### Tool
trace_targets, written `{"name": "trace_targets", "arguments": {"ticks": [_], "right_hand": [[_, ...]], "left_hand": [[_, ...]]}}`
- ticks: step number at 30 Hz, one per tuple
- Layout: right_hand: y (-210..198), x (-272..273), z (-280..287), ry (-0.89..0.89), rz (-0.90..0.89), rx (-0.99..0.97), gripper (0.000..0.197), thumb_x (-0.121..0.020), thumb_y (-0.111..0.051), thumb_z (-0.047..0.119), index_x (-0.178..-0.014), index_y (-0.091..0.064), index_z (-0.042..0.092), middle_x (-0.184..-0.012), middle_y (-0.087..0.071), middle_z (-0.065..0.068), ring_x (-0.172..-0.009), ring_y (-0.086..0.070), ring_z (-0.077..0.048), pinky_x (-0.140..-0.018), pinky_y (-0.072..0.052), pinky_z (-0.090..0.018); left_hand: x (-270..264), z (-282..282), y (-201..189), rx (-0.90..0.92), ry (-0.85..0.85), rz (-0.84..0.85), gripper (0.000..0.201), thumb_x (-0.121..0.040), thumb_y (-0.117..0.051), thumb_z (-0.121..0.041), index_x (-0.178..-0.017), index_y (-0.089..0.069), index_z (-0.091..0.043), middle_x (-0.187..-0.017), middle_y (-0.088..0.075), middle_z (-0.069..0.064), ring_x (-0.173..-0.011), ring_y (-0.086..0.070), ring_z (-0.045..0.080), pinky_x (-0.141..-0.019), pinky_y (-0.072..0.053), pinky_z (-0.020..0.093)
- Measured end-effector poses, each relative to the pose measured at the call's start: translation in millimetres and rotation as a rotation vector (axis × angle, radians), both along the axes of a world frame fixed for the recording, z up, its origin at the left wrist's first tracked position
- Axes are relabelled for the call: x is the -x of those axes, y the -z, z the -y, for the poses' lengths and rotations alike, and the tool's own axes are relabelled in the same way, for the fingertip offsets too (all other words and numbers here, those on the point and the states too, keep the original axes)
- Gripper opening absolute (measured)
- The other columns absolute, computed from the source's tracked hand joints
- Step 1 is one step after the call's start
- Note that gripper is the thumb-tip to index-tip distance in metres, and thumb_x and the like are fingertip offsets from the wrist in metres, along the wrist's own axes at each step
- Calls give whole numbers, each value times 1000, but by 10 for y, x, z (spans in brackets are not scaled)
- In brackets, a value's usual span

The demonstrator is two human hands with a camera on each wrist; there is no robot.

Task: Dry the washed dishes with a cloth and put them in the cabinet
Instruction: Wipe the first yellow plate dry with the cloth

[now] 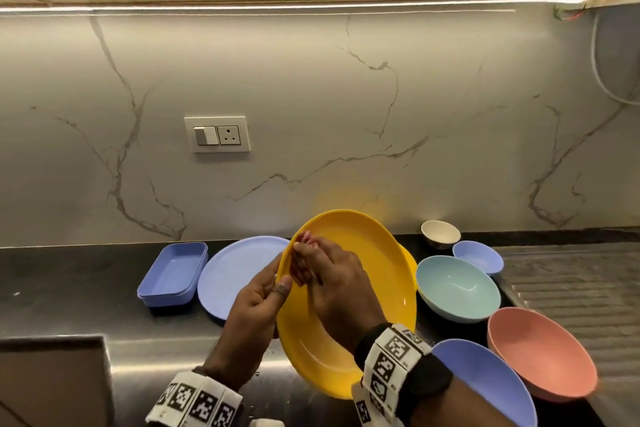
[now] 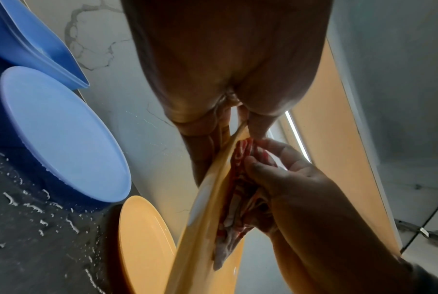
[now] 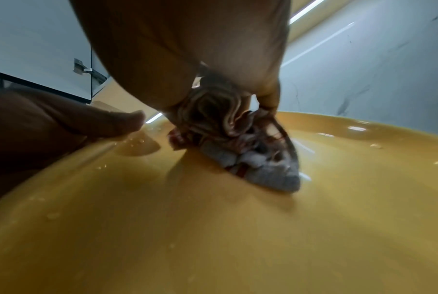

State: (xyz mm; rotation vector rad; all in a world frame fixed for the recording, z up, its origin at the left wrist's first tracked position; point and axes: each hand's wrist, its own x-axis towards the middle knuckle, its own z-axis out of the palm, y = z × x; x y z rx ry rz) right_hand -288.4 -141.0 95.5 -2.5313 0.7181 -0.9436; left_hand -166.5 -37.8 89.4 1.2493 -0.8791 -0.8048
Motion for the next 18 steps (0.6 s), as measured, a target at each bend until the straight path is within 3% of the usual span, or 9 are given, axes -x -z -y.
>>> {"name": "trace_targets", "arguments": {"ticks": [2,4,6,9,12,15,18], "right_hand": [[-43,40,77,-89,154,-83,53,-96,-57,12,-142,-44,36,-136,-56,10,-119,-52,-1,-101,-45,-21],[-107,93,205,-24,284,-170,44,-97,-58,12,-137,-52,30,-126,-62,11,-107,-52,11,-95,-40,-6],[-155,136,359,114,312,-196,37,-99,-57,20,-136,-54,26,-127,-62,7,-110,-53,3,-98,-43,-14],[-169,109,484,210,241,-214,42,-99,-56,22,-141,-51,22,-133,-57,0,-121,-53,-15,-105,-42,-26],[-137,-15,301,92,202,-123,43,-98,-57,18,-140,-50,25,-132,-59,4,-118,-54,-13,-103,-48,-35],[-70,-33,-42,-71,100,-36,51,-96,-55,14,-144,-45,32,-142,-51,11,-126,-47,-12,-105,-45,-33],[-19,59,-184,-192,27,-21,54,-94,-54,11,-144,-47,31,-145,-49,8,-129,-44,-16,-107,-42,-32]], "left_hand": [[-46,2,-15,17,-4,-16,41,-100,-48,-25,-140,-53,-34,-129,-68,3,-115,-67,31,-88,-56,59],[-73,-5,-39,20,-14,-37,40,-97,-49,-26,-136,-54,-36,-124,-71,1,-111,-69,30,-86,-58,56],[-72,-8,-31,10,-18,-37,40,-95,-51,-29,-133,-55,-38,-123,-71,-3,-110,-70,29,-87,-58,56],[-41,-7,-11,-23,3,-51,41,-96,-52,-28,-136,-53,-38,-127,-70,-1,-112,-69,31,-90,-56,60],[-20,-2,-1,-42,52,-76,41,-98,-51,-25,-137,-53,-36,-126,-70,3,-111,-69,33,-89,-55,61],[-75,-15,4,-33,74,-105,44,-98,-49,-25,-141,-51,-34,-127,-69,9,-110,-69,35,-81,-58,55],[-120,-64,30,-18,73,-165,47,-94,-51,-24,-141,-52,-29,-125,-69,15,-108,-69,37,-74,-59,47]]}}
